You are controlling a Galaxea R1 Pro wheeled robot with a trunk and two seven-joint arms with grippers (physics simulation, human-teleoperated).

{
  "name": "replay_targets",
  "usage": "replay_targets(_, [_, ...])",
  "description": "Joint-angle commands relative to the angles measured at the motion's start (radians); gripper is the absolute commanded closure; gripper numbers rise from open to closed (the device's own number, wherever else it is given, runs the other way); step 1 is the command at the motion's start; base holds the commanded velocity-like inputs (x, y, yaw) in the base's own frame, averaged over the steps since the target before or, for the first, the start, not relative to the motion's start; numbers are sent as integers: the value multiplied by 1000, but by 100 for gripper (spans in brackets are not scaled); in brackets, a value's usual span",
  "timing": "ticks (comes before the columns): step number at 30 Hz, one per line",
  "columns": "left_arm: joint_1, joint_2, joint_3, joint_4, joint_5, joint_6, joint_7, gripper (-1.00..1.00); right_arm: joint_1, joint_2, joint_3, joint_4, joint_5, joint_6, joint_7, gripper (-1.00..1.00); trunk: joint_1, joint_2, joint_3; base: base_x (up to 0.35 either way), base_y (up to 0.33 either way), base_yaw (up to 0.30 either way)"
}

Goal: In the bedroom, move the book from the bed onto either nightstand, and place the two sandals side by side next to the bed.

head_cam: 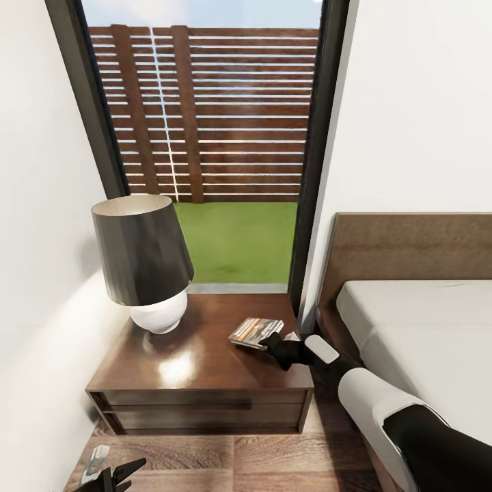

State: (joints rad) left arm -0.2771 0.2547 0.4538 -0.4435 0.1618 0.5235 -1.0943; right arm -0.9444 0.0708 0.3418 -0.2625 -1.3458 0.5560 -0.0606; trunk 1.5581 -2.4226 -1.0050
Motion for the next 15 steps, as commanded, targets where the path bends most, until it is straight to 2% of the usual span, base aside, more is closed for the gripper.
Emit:
replay_targets(1, [-1,0,2,0,2,9,-2,-100,-1,0,5,-1,-10,1,-7,100,0,0,-1,0,0,0])
replay_targets(10, [-1,0,2,0,2,9,-2,-100,-1,0,6,-1,-10,1,-7,100,0,0,-1,0,0,0])
replay_targets(15, [-1,0,2,0,2,9,-2,-100,-1,0,6,-1,-10,1,-7,100,19,-35,-17,0,0,0])
